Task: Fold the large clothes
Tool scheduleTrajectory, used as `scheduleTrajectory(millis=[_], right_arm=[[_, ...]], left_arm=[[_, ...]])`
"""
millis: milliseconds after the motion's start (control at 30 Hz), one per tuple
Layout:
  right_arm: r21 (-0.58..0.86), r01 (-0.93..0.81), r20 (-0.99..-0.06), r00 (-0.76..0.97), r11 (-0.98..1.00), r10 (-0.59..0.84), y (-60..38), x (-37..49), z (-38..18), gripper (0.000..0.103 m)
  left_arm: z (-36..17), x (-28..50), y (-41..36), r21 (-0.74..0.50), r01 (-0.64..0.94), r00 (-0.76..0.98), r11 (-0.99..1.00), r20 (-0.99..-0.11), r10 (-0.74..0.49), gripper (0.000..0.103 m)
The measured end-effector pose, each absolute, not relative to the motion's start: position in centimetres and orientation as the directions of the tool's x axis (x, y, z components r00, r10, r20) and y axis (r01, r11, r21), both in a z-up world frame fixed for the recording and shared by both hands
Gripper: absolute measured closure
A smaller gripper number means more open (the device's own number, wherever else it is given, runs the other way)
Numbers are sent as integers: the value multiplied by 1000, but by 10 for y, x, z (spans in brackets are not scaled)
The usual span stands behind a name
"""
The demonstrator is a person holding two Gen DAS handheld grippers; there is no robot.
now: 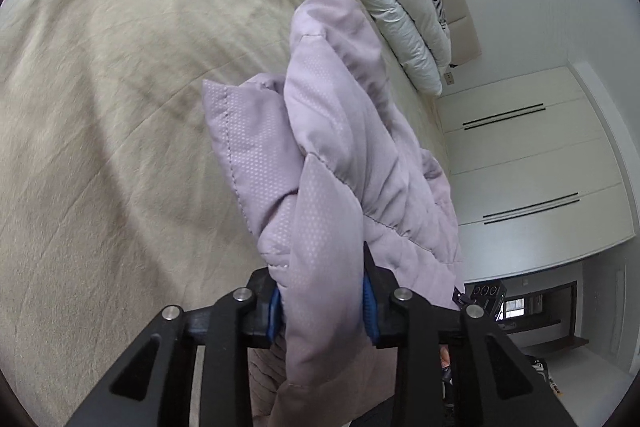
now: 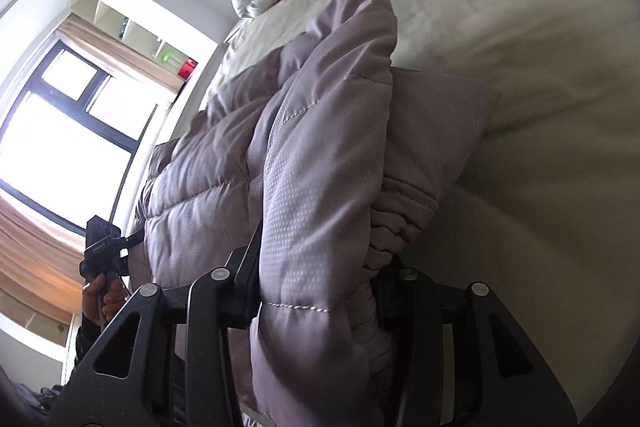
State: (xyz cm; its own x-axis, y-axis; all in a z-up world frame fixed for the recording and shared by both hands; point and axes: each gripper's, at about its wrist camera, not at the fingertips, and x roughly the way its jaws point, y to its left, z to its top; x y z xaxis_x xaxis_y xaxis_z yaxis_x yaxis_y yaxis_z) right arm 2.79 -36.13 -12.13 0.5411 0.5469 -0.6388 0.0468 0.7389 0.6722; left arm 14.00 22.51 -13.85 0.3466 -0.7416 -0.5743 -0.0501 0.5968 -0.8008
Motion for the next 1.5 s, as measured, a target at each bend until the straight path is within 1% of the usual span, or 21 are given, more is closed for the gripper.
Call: scheduleTrajectory(millis=[67, 200, 267, 333, 400, 467, 500, 567, 633, 700, 767, 800, 900, 933, 967, 1033, 1100, 1167, 1300, 1433, 1500], right_arm=[[700, 86, -629, 545, 709, 554, -368, 25, -140, 49], [688, 103, -637, 561, 718, 529, -367, 20, -147, 38], [687, 114, -639, 564, 718, 522, -366, 19, -147, 36], [689, 137, -642, 571, 712, 511, -371, 10, -146, 35], [682, 154, -645, 588, 715, 488, -374, 14, -141, 35], [648, 168, -662, 607, 743, 440, -379, 5, -128, 35], [621, 173, -670, 622, 765, 404, -381, -3, -120, 35], [562, 181, -678, 660, 807, 325, -385, -18, -97, 35], [497, 177, -668, 703, 850, 244, -383, -33, -72, 35], [399, 187, -653, 745, 898, 136, -374, -45, -43, 34], [307, 195, -618, 785, 932, 40, -357, -56, -14, 32], [273, 191, -593, 805, 943, 8, -350, -61, 0, 24], [187, 162, -465, 883, 969, -58, -316, -77, 39, 6], [157, 158, -422, 903, 975, -79, -306, -84, 49, 5], [118, 169, -377, 919, 979, -113, -297, -91, 60, 0], [49, 205, -321, 930, 978, -179, -277, -100, 79, 0], [33, 175, -339, 928, 984, -154, -262, -101, 92, 0], [57, 116, -385, 919, 992, -86, -250, -98, 103, 0], [143, 92, -440, 898, 986, -20, -230, -104, 118, 0], [163, 122, -573, 820, 979, -7, -209, -99, 111, 0], [158, 117, -609, 793, 980, 4, -201, -99, 103, 0]], left_arm=[[-149, 141, 228, -811, -70, 351, 581, -565, -747, 57], [-151, 140, 228, -807, -74, 362, 586, -569, -738, 53], [-153, 135, 232, -805, -89, 375, 586, -572, -729, 48], [-148, 128, 236, -797, -90, 394, 597, -579, -714, 47], [-137, 109, 244, -779, -80, 424, 622, -591, -686, 42], [-114, 94, 250, -732, -39, 480, 680, -611, -630, 26], [-100, 85, 250, -694, -11, 511, 720, -623, -592, 21], [-67, 66, 245, -597, 50, 583, 800, -633, -509, 4], [-36, 44, 236, -476, 99, 660, 874, -626, -415, 0], [-7, 26, 215, -316, 118, 739, 941, -605, -296, 0], [18, 8, 190, -171, 107, 809, 979, -558, -186, 0], [29, -1, 179, -122, 108, 838, 987, -522, -156, 0], [57, -20, 145, -19, 91, 897, 996, -432, -90, 0], [65, -28, 136, 0, 64, 913, 998, -404, -58, 0], [72, -34, 128, 20, 23, 926, 1000, -377, -13, 0], [81, -43, 109, 82, -73, 937, 994, -335, 96, 0], [88, -44, 97, 101, -109, 930, 989, -342, 137, 0], [92, -42, 91, 68, -69, 919, 995, -384, 90, 0], [87, -41, 80, 46, -60, 886, 997, -457, 75, 0], [74, -37, 75, 3, -38, 851, 999, -524, 34, 0], [66, -35, 71, 9, -39, 832, 999, -553, 37, 0]])
